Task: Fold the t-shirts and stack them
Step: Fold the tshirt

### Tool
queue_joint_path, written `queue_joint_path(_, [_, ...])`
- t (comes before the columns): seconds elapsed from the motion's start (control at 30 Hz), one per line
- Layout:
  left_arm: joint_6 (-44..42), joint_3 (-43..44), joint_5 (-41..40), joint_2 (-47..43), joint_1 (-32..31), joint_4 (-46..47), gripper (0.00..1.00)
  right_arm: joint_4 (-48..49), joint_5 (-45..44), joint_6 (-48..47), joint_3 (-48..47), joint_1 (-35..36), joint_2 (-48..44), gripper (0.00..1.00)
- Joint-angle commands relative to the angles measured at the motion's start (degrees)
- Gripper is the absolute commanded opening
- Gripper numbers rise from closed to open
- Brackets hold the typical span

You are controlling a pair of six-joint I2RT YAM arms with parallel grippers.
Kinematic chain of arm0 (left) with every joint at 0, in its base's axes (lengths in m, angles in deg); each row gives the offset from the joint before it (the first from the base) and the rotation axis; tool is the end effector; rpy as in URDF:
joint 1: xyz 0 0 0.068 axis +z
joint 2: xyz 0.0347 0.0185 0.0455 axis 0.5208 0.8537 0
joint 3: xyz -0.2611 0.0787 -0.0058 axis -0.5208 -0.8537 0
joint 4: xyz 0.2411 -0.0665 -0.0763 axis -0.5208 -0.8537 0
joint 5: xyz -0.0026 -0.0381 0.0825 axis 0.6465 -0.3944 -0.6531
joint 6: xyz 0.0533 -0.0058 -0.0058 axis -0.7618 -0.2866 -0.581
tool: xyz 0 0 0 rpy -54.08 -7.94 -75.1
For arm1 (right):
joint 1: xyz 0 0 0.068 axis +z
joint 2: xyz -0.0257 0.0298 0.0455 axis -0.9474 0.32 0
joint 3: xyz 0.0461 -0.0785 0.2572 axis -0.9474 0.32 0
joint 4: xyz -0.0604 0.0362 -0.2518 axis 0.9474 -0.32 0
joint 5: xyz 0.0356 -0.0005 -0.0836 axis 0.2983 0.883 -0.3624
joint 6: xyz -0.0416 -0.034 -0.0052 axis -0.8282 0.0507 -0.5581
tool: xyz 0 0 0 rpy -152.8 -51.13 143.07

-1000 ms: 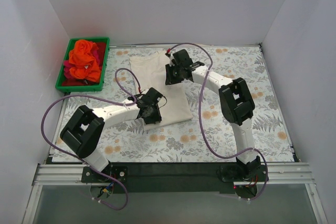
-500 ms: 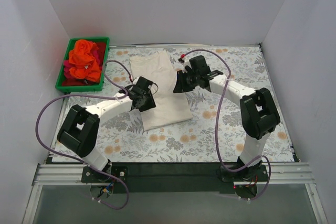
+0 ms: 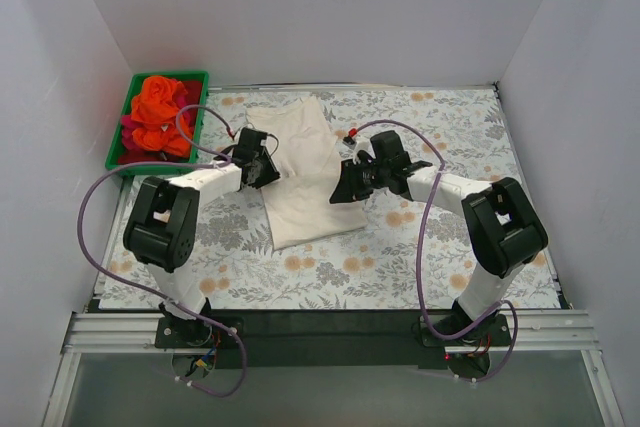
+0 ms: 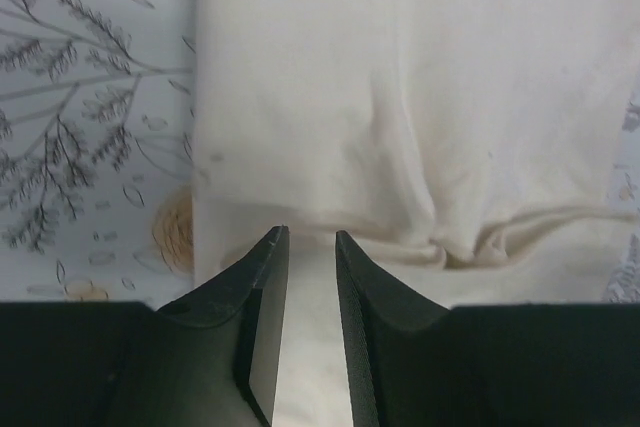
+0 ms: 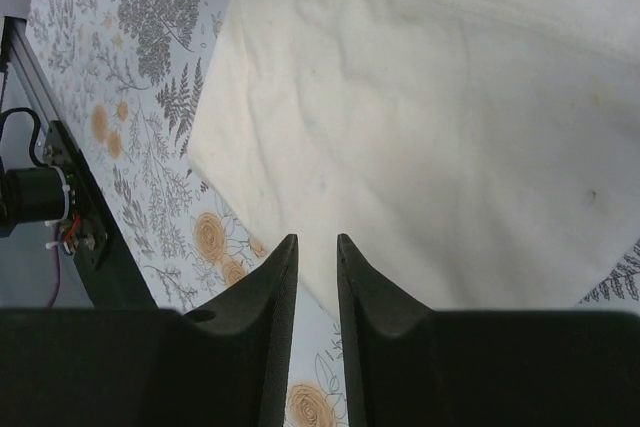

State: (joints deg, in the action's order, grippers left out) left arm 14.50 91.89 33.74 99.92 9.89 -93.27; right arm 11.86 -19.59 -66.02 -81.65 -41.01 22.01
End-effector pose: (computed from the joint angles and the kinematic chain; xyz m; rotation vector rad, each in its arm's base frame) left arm 0.3311 -0.1263 0.1790 -1.2523 2.2475 -0.5831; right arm 0.3056 0.2016 0.1936 -0.5758 2.2968 1.0983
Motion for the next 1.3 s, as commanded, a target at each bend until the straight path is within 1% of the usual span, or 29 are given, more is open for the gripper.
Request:
queue_joint_path(0.0, [-2.83,4.01,0.7,3.89,2.68,2.82,0.26,4.48,1.71,-0.2,0.32,-0.44,-0.78,0.25])
queue_joint_path(0.13, [-4.76,8.14,0.88,6.0,4.27,4.05,0.26,4.48,1.88,-0.29,0.49,-0.62,-1.22,0.25])
queue_joint_path(0.2, [-5.2,9.02,0.88,4.96,4.36,4.31,0.3,4.39,2.14,-0.37,0.49,-0.71,-1.14,0.25])
queue_joint_path(0.23, [-5.12,8.85,1.92,4.08,4.36,4.14,0.34,4.39,2.41,-0.38,0.58,-0.71,-1.22,0.25])
queue_joint_path(0.27, [-3.98,7.02,3.07,1.11,4.36,4.14,0.4,4.48,2.41,-0.55,0.84,-0.79,-1.14,0.25])
queue_joint_path(0.3, [-3.97,5.7,3.08,-0.74,4.18,4.14,0.4,4.39,2.41,-0.64,0.85,-0.8,-1.14,0.25])
queue_joint_path(0.33, [-2.67,4.21,3.16,-3.03,3.92,4.05,0.46,4.48,2.58,-0.55,1.02,-1.06,-1.14,0.25])
queue_joint_path(0.4, [-0.82,0.69,3.25,-7.07,2.34,3.35,0.52,4.48,3.37,-0.64,1.55,-1.58,-0.87,0.25])
queue_joint_path(0.43, [1.37,-2.72,3.51,-11.53,1.47,2.22,0.56,4.56,4.42,-0.73,1.81,-2.02,-0.7,0.25])
queue_joint_path(0.5, [3.14,-5.9,5.36,-15.25,-2.31,1.42,0.57,4.48,5.3,-0.99,2.16,-2.29,-0.08,0.25])
queue_joint_path(0.53, [4.45,-8.87,5.71,-17.79,-3.45,-0.15,0.57,4.39,6.27,-1.08,2.25,-2.46,0.27,0.25])
queue_joint_path(0.57, [7.08,-10.38,6.06,-18.94,-5.2,-0.69,0.56,4.56,6.97,-0.99,2.25,-2.55,0.53,0.25])
queue_joint_path(0.6, [8.41,-12.14,10.24,-19.83,-5.74,-0.87,0.54,4.65,7.67,-1.25,2.25,-2.55,1.14,0.25])
queue_joint_path(0.67, [11.04,-16.61,12.21,-21.5,-6.27,-0.87,0.48,4.74,8.74,-1.26,2.51,-2.73,1.94,0.25])
queue_joint_path(0.7, [11.23,-17.68,12.91,-21.51,-6.28,-0.87,0.42,4.91,8.65,-1.08,3.3,-2.9,2.72,0.25])
queue_joint_path(0.77, [11.49,-19.62,12.48,-20.11,-6.28,-2.09,0.33,6.49,8.83,-0.82,4.62,-3.69,3.61,0.25])
queue_joint_path(0.8, [11.58,-19.89,12.57,-19.23,-6.28,-2.53,0.25,6.59,8.56,-0.9,5.15,-4.04,4.66,0.25])
queue_joint_path(0.87, [11.85,-20.94,14.49,-17.73,-6.28,-2.71,0.19,6.94,8.3,-1.69,6.9,-5.45,5.89,0.24])
queue_joint_path(0.9, [12.54,-21.38,15.11,-16.16,-6.28,-2.8,0.12,7.11,8.21,-1.69,7.69,-6.06,6.85,0.23])
queue_joint_path(1.0, [13.43,-22.43,15.56,-13.96,-5.49,-4.38,0.06,9.92,7.77,-0.38,11.73,-9.22,8.09,0.22])
queue_joint_path(1.03, [13.69,-22.7,15.82,-13.86,-4.88,-5.52,0.03,10.71,7.07,0.06,13.92,-11.06,8.27,0.22])
queue_joint_path(1.1, [13.52,-24.1,16.08,-14.12,-1.81,-6.49,0.0,12.56,6.37,1.29,15.6,-13.0,8.27,0.19])
queue_joint_path(1.17, [12.21,-24.55,15.3,-17.01,0.39,-7.8,0.0,12.91,6.53,1.47,16.57,-13.8,6.44,0.19])
queue_joint_path(1.2, [11.68,-24.55,14.68,-17.02,0.4,-7.81,0.0,12.91,6.54,1.82,16.58,-13.8,5.47,0.19])
queue_joint_path(1.23, [10.63,-23.59,14.5,-18.07,0.49,-8.86,0.0,13.0,7.58,2.08,16.4,-12.67,4.5,0.19])
queue_joint_path(1.27, [10.18,-23.32,15.55,-18.6,0.4,-9.13,0.02,13.0,8.55,2.43,15.62,-11.79,3.45,0.2])
